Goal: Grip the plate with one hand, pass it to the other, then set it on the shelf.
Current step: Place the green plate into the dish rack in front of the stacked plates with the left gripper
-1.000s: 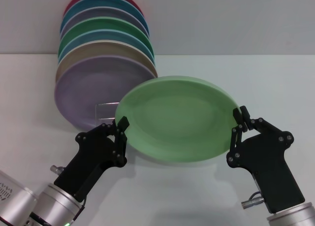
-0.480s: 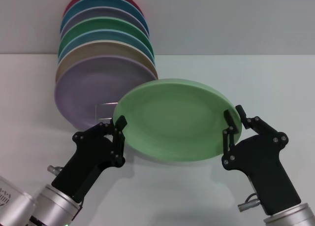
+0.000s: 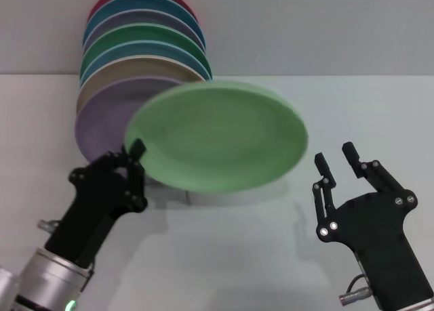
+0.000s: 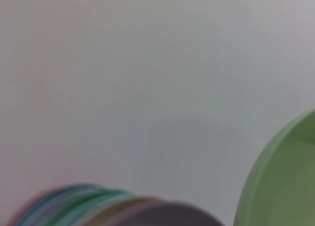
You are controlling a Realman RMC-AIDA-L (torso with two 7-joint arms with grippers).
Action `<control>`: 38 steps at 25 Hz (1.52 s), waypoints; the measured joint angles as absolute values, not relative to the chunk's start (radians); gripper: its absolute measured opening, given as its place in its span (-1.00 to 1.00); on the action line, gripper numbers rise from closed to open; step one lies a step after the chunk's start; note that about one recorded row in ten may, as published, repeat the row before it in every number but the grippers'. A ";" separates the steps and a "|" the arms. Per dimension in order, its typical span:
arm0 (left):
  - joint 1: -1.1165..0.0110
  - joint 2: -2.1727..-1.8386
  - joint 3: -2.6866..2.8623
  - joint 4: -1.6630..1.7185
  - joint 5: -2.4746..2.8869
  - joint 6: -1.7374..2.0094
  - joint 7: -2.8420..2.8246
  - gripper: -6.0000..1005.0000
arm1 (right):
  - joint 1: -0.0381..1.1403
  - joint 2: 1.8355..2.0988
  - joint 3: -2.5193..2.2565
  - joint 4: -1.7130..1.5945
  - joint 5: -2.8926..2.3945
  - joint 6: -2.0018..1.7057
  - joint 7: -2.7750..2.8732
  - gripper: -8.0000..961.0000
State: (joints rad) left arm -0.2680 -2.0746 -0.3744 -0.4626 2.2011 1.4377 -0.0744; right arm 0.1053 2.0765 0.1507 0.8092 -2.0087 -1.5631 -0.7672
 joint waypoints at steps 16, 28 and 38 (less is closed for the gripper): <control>-0.291 -2.069 -0.481 -0.297 2.208 1.643 0.007 -0.90 | 0.149 2.082 0.160 0.740 -1.961 -1.492 -0.744 -0.38; -0.306 -2.069 -0.477 -0.213 2.209 1.583 0.000 -0.90 | 0.158 2.082 0.188 0.731 -1.950 -1.486 -0.746 -0.38; -0.311 -2.071 -0.464 -0.192 2.211 1.495 0.007 -0.90 | 0.158 2.082 0.200 0.723 -1.949 -1.481 -0.750 -0.38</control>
